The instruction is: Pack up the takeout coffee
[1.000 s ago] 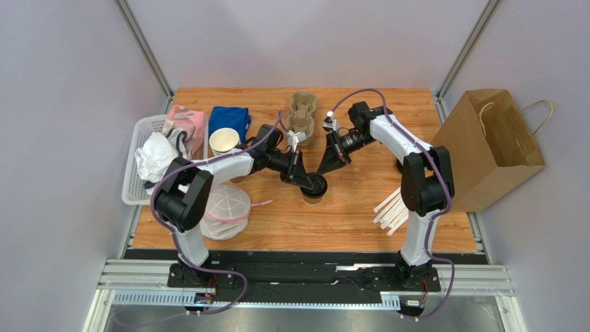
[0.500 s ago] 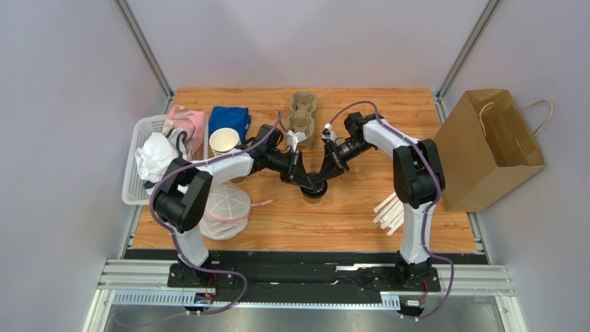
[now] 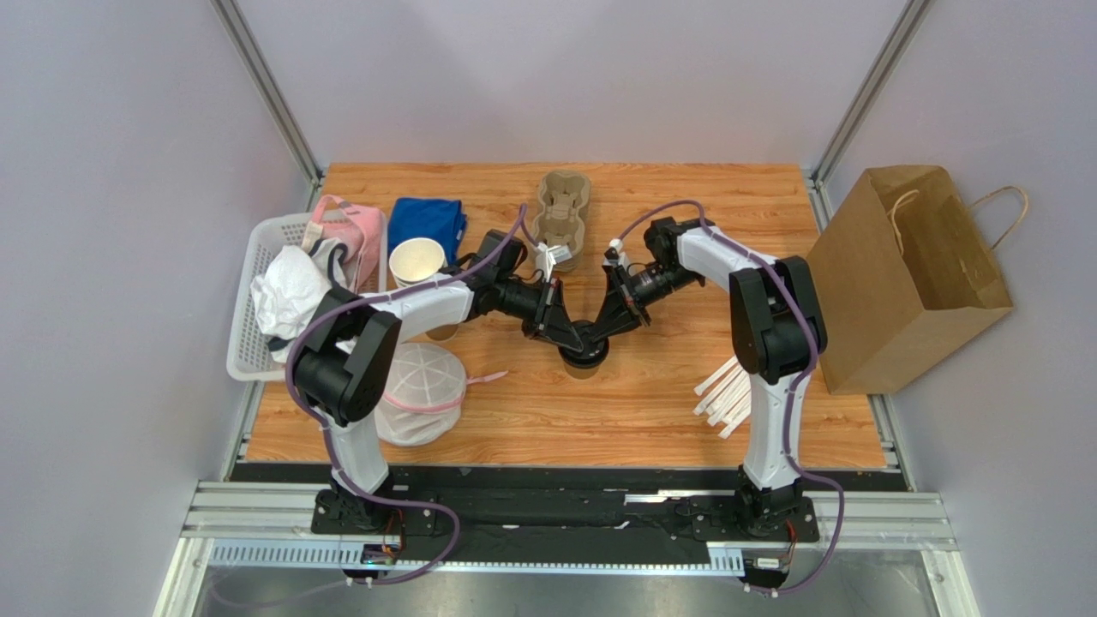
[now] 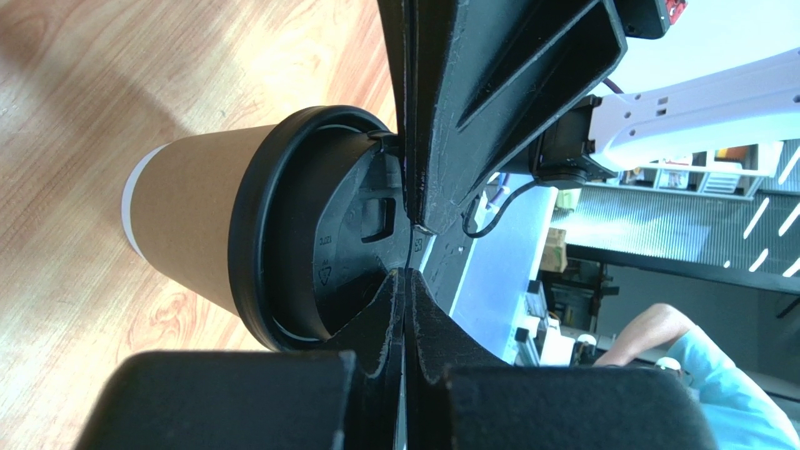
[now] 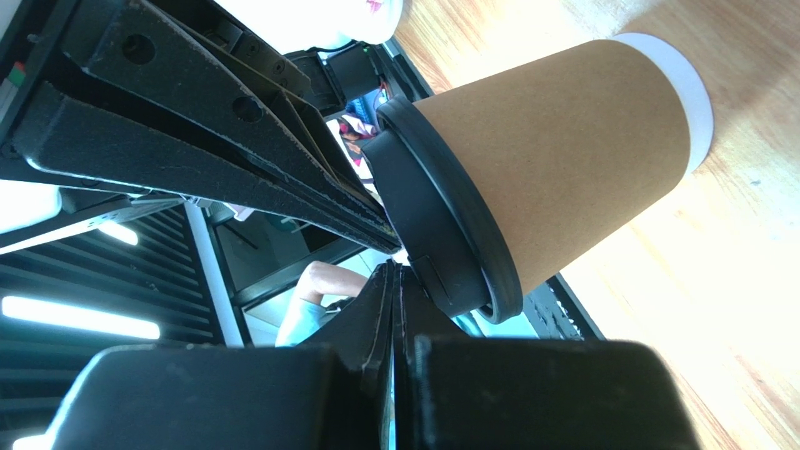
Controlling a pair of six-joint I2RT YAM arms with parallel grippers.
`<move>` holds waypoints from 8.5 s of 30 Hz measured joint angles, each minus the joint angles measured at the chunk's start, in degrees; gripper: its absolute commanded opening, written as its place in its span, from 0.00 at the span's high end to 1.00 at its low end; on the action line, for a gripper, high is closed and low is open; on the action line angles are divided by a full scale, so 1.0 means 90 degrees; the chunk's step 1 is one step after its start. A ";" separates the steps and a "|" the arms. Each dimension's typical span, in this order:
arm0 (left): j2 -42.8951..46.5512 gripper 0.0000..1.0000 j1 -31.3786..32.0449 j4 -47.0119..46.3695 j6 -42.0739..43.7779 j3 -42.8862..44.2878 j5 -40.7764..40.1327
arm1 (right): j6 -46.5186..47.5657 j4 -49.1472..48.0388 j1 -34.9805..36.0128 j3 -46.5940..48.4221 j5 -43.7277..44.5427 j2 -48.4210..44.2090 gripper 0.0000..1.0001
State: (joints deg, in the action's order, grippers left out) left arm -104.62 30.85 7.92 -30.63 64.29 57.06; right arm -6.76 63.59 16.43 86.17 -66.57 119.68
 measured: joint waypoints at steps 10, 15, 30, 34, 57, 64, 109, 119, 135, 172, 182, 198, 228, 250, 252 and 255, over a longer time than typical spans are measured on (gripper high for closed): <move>0.0053 0.68 0.0194 0.0500 0.0384 0.0576 -0.0398 | 0.0656 0.0321 0.0049 0.1134 0.0313 -0.0192 0.59; 0.0478 0.50 0.0221 0.0738 0.0486 0.0838 -0.0469 | 0.1008 0.0600 0.0049 0.1396 0.0350 -0.1025 0.40; 0.2375 0.58 0.0223 0.2059 0.1732 0.0719 -0.1001 | 0.1132 -0.0070 0.0221 0.0260 0.2472 -0.2446 0.52; 0.2511 0.60 0.0250 0.2021 0.1729 -0.0012 -0.1061 | 0.0908 -0.0243 0.0209 0.0563 0.2431 -0.1746 0.51; 0.0797 0.37 0.0316 0.0100 0.0199 -0.0563 -0.1545 | -0.0095 -0.0692 -0.0177 -0.0061 0.1377 -0.0787 0.44; 0.0675 0.37 0.0160 0.0049 0.0189 -0.0287 -0.1690 | -0.0085 -0.0668 -0.0301 -0.0325 0.1321 -0.0969 0.43; 0.0651 0.76 -0.0058 -0.0809 -0.0204 -0.0095 -0.1154 | -0.0605 -0.1013 0.0029 -0.0121 0.0393 -0.1273 0.84; 0.0158 0.73 -0.0104 -0.0959 -0.0423 -0.0010 -0.0991 | -0.0631 -0.1056 0.0017 -0.0245 0.0602 -0.0544 0.80; 0.1581 0.18 -0.0185 0.0107 0.0012 0.0801 -0.0736 | -0.0078 -0.0520 0.0090 0.1226 0.1321 -0.2225 0.12; 0.4422 0.04 -0.3024 0.3497 0.1855 0.1812 -0.0889 | 0.1761 0.0100 0.2504 0.1605 0.6987 -0.1090 0.08; 0.4398 0.05 -0.3104 0.3271 0.1608 0.1739 -0.0750 | 0.1763 -0.0027 0.2572 0.1605 0.7009 -0.0901 0.10; 0.4396 0.06 -0.3235 0.3060 0.1401 0.1683 -0.0680 | 0.1812 -0.0100 0.2589 0.1615 0.7062 -0.0818 0.30; 0.4175 0.08 -0.4333 0.2526 0.0743 0.1241 -0.0189 | 0.2091 -0.0223 0.3062 0.4969 0.7125 0.1256 0.30; 0.4158 0.06 -0.4469 0.2720 0.0809 0.1214 -0.0080 | 0.2210 -0.0092 0.3208 0.5357 0.7111 0.1362 0.00; 0.4107 0.06 -0.4476 0.2878 0.0899 0.1438 -0.0114 | 0.2210 -0.0092 0.3208 0.5391 0.7099 0.1251 0.00; 0.4027 0.04 -0.4476 0.3126 0.1110 0.1885 -0.0214 | 0.2212 -0.0041 0.3147 0.5367 0.7070 0.0896 0.00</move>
State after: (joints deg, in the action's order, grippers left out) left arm -68.38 -9.43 36.05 -20.64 81.25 55.13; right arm 13.15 63.22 44.75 134.47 -2.94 127.74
